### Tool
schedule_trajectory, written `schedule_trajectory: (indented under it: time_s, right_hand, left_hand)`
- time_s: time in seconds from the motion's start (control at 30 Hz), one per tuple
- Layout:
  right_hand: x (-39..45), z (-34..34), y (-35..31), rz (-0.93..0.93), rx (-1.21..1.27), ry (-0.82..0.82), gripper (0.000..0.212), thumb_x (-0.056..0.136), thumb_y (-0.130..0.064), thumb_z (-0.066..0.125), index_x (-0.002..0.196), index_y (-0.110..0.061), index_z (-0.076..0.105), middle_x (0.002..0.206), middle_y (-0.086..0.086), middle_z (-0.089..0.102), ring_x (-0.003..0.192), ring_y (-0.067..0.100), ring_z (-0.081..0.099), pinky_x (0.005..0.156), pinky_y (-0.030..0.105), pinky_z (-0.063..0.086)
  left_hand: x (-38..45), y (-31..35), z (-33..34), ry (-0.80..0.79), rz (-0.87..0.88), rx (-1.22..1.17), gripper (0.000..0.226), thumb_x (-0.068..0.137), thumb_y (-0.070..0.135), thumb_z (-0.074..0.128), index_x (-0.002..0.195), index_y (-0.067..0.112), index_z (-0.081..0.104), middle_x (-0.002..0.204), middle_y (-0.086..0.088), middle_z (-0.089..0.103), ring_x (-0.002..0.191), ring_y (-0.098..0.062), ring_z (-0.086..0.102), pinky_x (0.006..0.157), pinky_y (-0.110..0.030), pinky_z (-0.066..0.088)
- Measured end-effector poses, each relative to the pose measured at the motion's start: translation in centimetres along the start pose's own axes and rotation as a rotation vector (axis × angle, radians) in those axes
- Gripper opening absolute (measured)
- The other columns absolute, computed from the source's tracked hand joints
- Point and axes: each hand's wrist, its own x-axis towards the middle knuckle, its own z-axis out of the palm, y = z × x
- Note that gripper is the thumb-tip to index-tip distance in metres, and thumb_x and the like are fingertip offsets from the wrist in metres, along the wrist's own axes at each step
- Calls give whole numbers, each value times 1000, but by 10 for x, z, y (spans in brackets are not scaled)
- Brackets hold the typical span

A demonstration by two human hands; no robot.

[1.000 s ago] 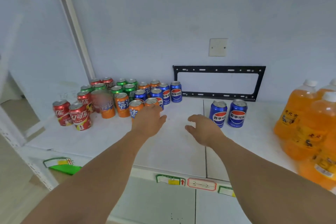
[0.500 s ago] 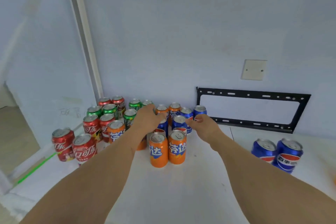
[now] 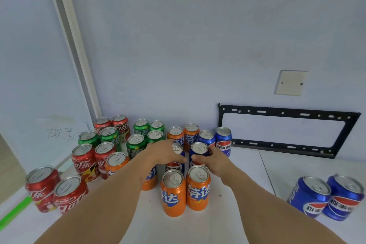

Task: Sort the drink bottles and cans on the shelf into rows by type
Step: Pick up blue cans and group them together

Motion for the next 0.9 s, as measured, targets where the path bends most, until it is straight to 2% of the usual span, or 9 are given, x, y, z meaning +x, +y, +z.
schedule_trajectory:
  time_s: [0.17, 0.33, 0.37, 0.43, 0.5, 0.57, 0.63, 0.73, 0.9]
  right_hand:
    - [5, 2, 7, 23, 55, 9, 36, 73, -37, 82, 101, -41, 58, 95, -16, 69, 82, 4, 68, 53, 12, 49]
    - [-8, -14, 15, 58, 171, 85, 36, 71, -50, 80, 96, -44, 55, 95, -19, 68, 87, 5, 64, 63, 19, 46]
    - [-10, -19, 16, 63, 199, 104, 38, 71, -50, 80, 98, -42, 55, 97, -15, 68, 89, 6, 65, 65, 21, 47]
    - [-16, -30, 15, 73, 264, 154, 40, 73, -47, 79, 104, -36, 57, 100, -9, 70, 92, 11, 66, 67, 25, 50]
    - [-24, -41, 10, 70, 321, 216, 40, 76, -44, 78, 108, -29, 59, 100, -5, 72, 94, 14, 68, 69, 28, 52]
    - [-33, -51, 3, 59, 380, 283, 39, 77, -44, 77, 108, -27, 61, 98, -3, 74, 93, 16, 69, 70, 29, 54]
    - [-42, -61, -2, 48, 434, 345, 42, 77, -46, 77, 109, -25, 61, 100, -1, 73, 93, 17, 68, 69, 31, 56]
    - [-58, -75, -10, 45, 469, 411, 48, 76, -53, 74, 112, -25, 59, 104, 1, 70, 95, 19, 67, 73, 36, 57]
    - [-93, -91, -10, 47, 526, 459, 45, 71, -58, 75, 99, -29, 57, 96, 0, 70, 87, 20, 69, 60, 33, 57]
  left_hand:
    - [8, -4, -2, -31, -11, -64, 60, 68, 62, 75, 105, 16, 68, 102, -5, 70, 96, -23, 65, 89, -43, 53]
    - [8, -6, -4, 47, -16, -285, 38, 66, 52, 83, 89, 28, 64, 89, 7, 69, 80, -8, 64, 66, -26, 50]
    - [7, -6, -4, 62, -17, -342, 42, 65, 51, 84, 95, 29, 64, 97, 7, 69, 83, -6, 62, 67, -25, 49]
    - [4, 0, -7, 91, -26, -432, 74, 63, 53, 84, 125, 21, 58, 127, -2, 62, 98, -13, 60, 75, -29, 49]
    - [0, 11, -11, 131, -30, -531, 88, 63, 53, 84, 136, 19, 49, 135, -4, 55, 96, -14, 57, 66, -27, 45]
    - [-3, 23, -17, 157, 4, -644, 69, 64, 50, 84, 120, 24, 53, 124, -2, 61, 90, -14, 60, 61, -28, 46]
    - [-9, 38, -26, 169, 50, -739, 57, 62, 48, 85, 105, 26, 55, 109, -1, 66, 90, -18, 65, 72, -38, 56]
    - [-22, 60, -32, 180, 113, -879, 63, 52, 50, 85, 106, 28, 60, 101, -2, 72, 91, -23, 71, 84, -46, 59]
    - [-53, 99, -25, 156, 178, -1058, 63, 46, 50, 83, 104, 37, 63, 101, -2, 74, 95, -25, 71, 79, -45, 61]
